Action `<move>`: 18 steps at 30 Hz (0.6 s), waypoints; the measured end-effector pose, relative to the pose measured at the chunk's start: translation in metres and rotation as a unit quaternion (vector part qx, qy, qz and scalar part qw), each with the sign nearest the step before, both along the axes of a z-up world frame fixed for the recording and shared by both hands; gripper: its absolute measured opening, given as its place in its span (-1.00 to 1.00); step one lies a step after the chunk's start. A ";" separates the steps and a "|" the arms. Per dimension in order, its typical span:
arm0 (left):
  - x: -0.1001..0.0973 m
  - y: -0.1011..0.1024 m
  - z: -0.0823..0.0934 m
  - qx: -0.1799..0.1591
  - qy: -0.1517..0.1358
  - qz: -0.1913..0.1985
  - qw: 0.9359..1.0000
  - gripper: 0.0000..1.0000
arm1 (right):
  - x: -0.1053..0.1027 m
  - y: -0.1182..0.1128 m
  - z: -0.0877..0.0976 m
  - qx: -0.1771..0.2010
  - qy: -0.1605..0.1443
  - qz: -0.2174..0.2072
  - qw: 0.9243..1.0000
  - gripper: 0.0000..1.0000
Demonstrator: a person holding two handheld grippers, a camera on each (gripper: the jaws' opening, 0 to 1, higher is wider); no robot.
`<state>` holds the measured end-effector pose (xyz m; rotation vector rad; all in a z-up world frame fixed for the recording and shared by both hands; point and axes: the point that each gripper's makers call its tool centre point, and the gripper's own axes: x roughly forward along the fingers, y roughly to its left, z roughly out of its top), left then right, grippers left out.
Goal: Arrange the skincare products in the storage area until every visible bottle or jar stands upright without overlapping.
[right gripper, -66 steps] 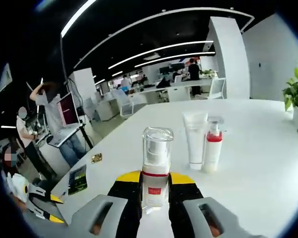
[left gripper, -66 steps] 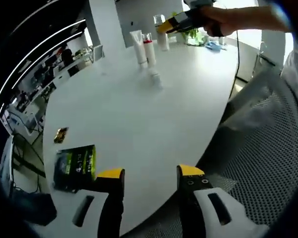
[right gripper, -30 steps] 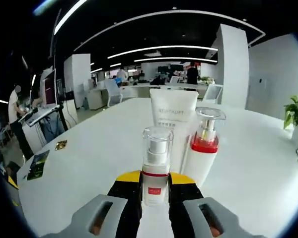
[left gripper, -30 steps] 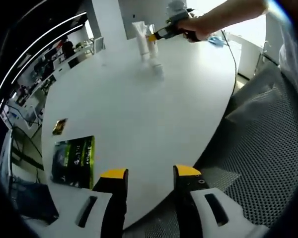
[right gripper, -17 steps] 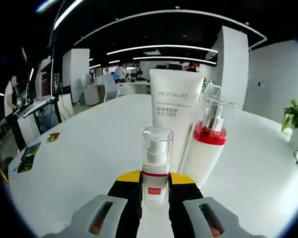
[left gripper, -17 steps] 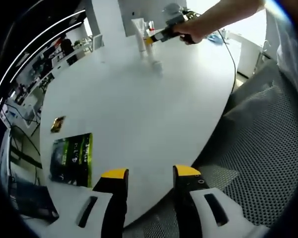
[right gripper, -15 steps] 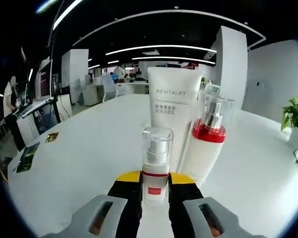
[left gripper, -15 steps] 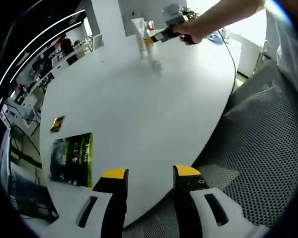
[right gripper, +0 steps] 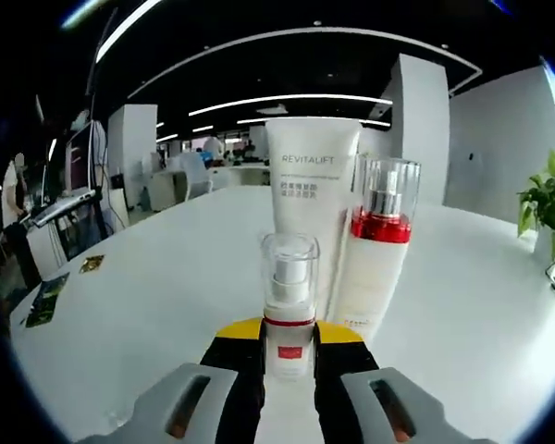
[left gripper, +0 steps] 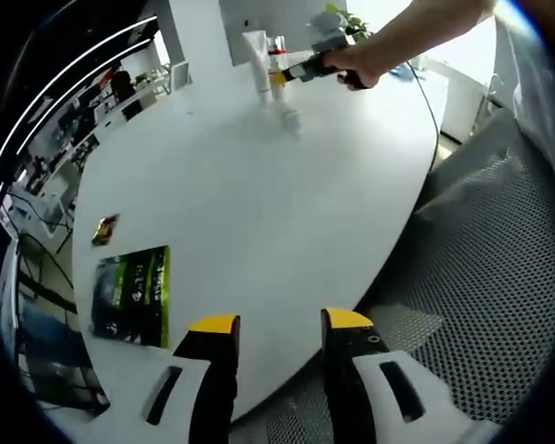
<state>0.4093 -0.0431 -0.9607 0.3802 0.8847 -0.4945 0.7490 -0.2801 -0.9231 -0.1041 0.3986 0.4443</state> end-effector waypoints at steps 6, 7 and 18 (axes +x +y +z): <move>0.000 0.000 0.000 0.001 0.000 0.000 1.000 -0.37 | -0.005 -0.004 -0.021 -0.012 0.038 -0.016 0.999 -0.77; 0.000 0.001 0.000 0.002 0.001 0.001 1.000 -0.37 | -0.004 -0.004 -0.021 -0.015 0.036 -0.015 0.999 -0.77; -0.001 0.000 -0.002 0.002 0.004 -0.002 1.000 -0.39 | 0.009 -0.004 -0.023 -0.025 0.046 -0.036 0.998 -0.77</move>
